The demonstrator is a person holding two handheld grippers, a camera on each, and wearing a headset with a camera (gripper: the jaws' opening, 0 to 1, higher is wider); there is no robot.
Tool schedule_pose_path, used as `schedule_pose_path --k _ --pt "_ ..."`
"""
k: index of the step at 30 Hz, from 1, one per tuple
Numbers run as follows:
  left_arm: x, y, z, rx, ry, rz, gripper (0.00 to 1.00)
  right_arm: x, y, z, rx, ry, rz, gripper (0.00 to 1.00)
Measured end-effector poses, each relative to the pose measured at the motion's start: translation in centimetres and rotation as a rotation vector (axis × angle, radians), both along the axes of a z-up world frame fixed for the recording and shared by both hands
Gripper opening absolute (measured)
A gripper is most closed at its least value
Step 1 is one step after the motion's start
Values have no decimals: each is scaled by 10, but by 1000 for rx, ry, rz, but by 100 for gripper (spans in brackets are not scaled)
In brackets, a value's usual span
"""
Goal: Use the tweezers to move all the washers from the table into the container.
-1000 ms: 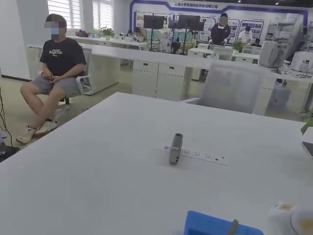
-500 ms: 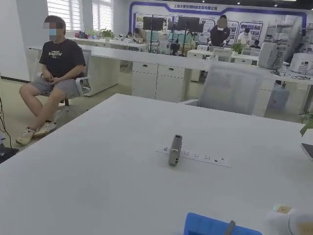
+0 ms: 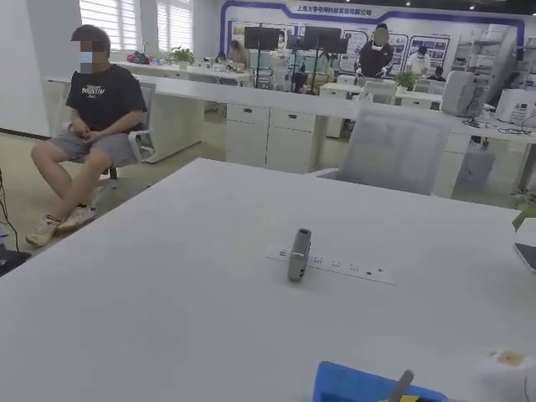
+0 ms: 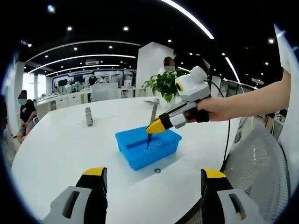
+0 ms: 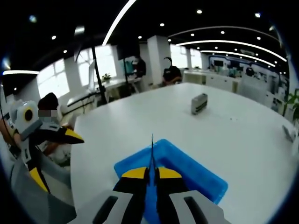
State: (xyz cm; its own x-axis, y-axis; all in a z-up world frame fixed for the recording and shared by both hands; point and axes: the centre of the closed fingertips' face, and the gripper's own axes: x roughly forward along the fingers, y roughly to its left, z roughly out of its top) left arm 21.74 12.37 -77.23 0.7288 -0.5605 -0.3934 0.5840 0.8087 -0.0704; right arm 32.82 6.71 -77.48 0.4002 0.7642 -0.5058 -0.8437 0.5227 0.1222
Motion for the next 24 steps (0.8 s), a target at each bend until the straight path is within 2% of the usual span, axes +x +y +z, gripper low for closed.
schedule_pose_path --k 5,13,17,21,24 --pt "0 1 -1 4 2 0 84 -4 -1 10 41 -12 12 4" --pt "-1 0 -2 8 6 -4 83 -17 1 23 70 -36 37 4" --pt "-1 0 -2 7 7 -4 83 -25 3 25 71 -42 56 4" --pt "-1 -1 -2 8 8 -5 83 -31 4 26 95 -23 61 4" --pt "-2 -1 -2 6 10 -6 83 -37 5 21 101 0 67 4"
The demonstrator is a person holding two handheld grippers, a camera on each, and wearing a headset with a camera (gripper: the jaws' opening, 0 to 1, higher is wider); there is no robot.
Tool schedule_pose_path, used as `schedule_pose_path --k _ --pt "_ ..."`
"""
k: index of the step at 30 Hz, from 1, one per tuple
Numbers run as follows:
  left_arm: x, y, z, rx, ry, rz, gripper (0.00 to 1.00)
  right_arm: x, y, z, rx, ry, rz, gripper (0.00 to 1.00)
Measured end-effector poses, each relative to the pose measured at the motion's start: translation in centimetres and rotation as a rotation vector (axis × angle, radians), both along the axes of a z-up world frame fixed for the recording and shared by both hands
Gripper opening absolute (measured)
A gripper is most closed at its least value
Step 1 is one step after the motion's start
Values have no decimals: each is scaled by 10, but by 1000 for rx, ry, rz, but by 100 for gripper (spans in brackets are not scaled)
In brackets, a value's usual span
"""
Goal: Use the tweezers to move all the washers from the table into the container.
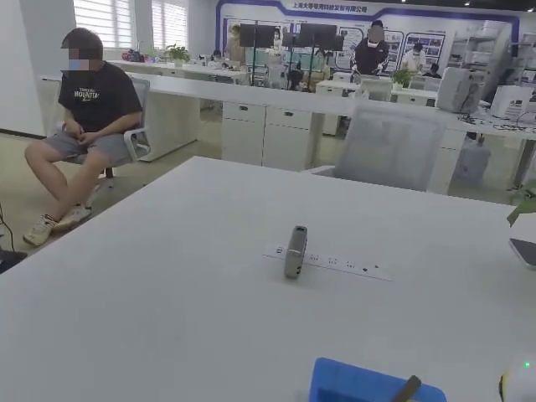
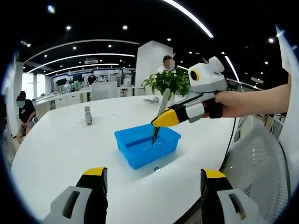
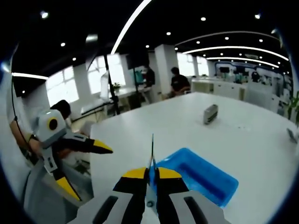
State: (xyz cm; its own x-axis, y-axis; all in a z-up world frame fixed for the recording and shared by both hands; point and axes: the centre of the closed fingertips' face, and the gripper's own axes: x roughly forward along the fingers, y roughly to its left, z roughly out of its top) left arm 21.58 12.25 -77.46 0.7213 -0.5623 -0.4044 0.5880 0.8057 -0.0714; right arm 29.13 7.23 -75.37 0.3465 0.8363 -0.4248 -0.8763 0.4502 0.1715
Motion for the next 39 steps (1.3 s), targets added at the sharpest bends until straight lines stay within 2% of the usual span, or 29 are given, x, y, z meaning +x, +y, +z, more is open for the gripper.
schedule_pose_path --k 4,10,17,26,32,39 --pt "0 0 0 -1 -1 2 83 -6 2 -10 -11 24 10 4" --pt "0 0 0 1 0 2 83 -15 5 -34 -44 76 19 4" --pt "0 0 0 3 2 2 83 -19 5 -53 -81 99 20 4" --pt "-1 0 0 5 3 0 83 -17 5 -65 -121 95 31 4" --pt "-1 0 -1 8 6 -3 83 -16 6 -68 -116 103 39 4" --pt "-1 -1 -2 12 7 -8 82 -26 12 -71 -134 94 79 4"
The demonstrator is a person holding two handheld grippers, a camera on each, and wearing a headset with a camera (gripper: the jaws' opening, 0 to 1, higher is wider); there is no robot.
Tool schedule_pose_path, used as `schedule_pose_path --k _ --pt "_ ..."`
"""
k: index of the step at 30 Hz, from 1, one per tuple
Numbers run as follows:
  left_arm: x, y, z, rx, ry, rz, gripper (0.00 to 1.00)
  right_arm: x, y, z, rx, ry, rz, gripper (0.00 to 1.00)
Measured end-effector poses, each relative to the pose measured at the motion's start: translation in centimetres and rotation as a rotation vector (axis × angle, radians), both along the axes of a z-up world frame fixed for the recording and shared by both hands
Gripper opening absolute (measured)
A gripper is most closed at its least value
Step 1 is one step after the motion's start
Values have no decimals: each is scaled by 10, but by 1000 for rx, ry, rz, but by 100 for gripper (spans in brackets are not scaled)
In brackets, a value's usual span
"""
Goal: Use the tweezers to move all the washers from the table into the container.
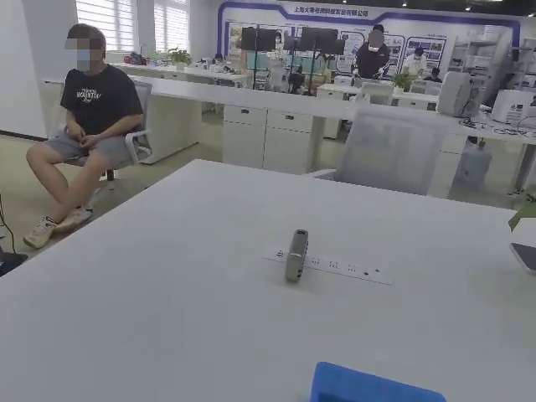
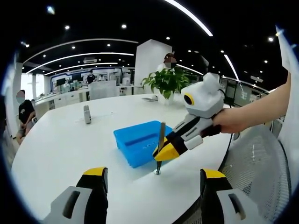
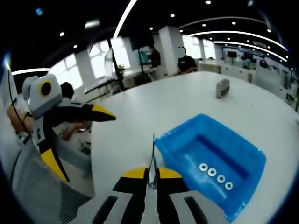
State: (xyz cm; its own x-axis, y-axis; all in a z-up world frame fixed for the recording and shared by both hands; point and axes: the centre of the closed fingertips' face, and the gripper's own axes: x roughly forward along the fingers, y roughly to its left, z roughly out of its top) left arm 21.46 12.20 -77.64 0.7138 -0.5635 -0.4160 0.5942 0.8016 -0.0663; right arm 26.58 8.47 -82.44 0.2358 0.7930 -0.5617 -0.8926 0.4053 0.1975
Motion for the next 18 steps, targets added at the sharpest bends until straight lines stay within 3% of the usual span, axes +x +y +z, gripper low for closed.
schedule_pose_path --k 8,13,15,18 --pt "0 0 -1 5 2 -3 82 -15 10 1 -31 -41 79 4" --pt "0 -1 -2 4 4 -6 82 -18 8 0 -22 -28 72 4" --pt "-1 -1 -2 7 6 -9 82 -18 7 1 -11 -12 62 4" --pt "-1 -1 -3 9 6 -11 82 -16 6 1 51 56 7 4"
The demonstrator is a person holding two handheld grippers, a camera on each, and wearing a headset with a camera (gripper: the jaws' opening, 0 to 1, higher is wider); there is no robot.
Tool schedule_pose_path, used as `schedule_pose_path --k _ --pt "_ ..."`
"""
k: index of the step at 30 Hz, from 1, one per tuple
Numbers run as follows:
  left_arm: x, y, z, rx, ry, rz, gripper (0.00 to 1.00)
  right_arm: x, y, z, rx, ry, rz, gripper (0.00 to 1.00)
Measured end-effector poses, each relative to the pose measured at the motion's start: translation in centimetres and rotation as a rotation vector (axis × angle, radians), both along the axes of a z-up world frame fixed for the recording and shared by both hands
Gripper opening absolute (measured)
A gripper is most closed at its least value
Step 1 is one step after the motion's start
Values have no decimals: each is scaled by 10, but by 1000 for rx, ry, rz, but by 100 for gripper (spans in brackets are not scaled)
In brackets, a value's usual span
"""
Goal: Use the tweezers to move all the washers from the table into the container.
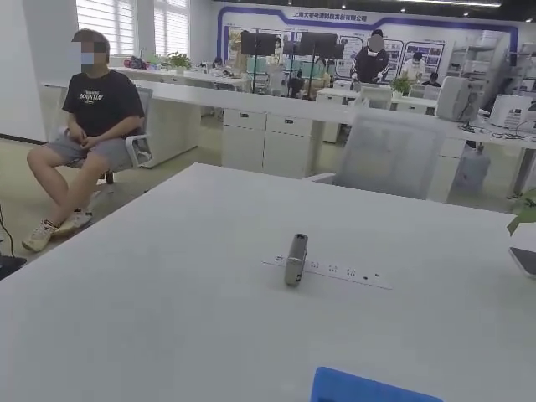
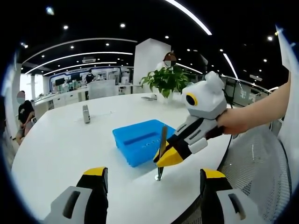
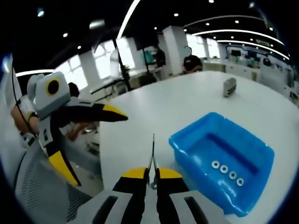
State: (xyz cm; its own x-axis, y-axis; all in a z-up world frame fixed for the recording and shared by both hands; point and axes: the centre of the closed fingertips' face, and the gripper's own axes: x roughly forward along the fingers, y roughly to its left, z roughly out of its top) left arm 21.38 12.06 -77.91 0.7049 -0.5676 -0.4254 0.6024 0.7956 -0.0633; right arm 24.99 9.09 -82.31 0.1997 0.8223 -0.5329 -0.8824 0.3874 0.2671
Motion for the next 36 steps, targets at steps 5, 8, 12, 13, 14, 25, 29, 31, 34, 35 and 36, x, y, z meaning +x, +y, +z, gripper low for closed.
schedule_pose_path --k 5,8,12,13,14,25,29,31,34,35,36 --pt "0 1 0 -1 1 3 82 0 -3 -2 -7 -7 -1 4" --pt "0 1 0 0 1 4 82 -4 -1 -1 -27 -42 30 4" --pt "0 1 0 1 0 5 82 -11 4 -3 -73 -129 110 4" --pt "0 1 0 1 1 5 82 -12 4 -3 -85 -153 127 4" --pt "0 1 0 1 1 5 82 -14 5 -3 -95 -174 146 4" --pt "0 1 -1 3 2 3 82 -29 13 -3 -240 -418 308 3" --pt "0 1 -1 5 4 3 82 -30 15 -4 -283 -470 344 3" --pt "0 2 -1 4 3 5 82 -31 15 -2 -296 -491 361 3" --pt "0 2 -1 2 5 5 82 -30 15 3 -292 -503 367 3" --pt "0 1 -1 3 4 4 82 -30 15 10 -280 -509 361 3" --pt "0 1 -1 4 4 4 82 -29 15 10 -272 -511 357 3"
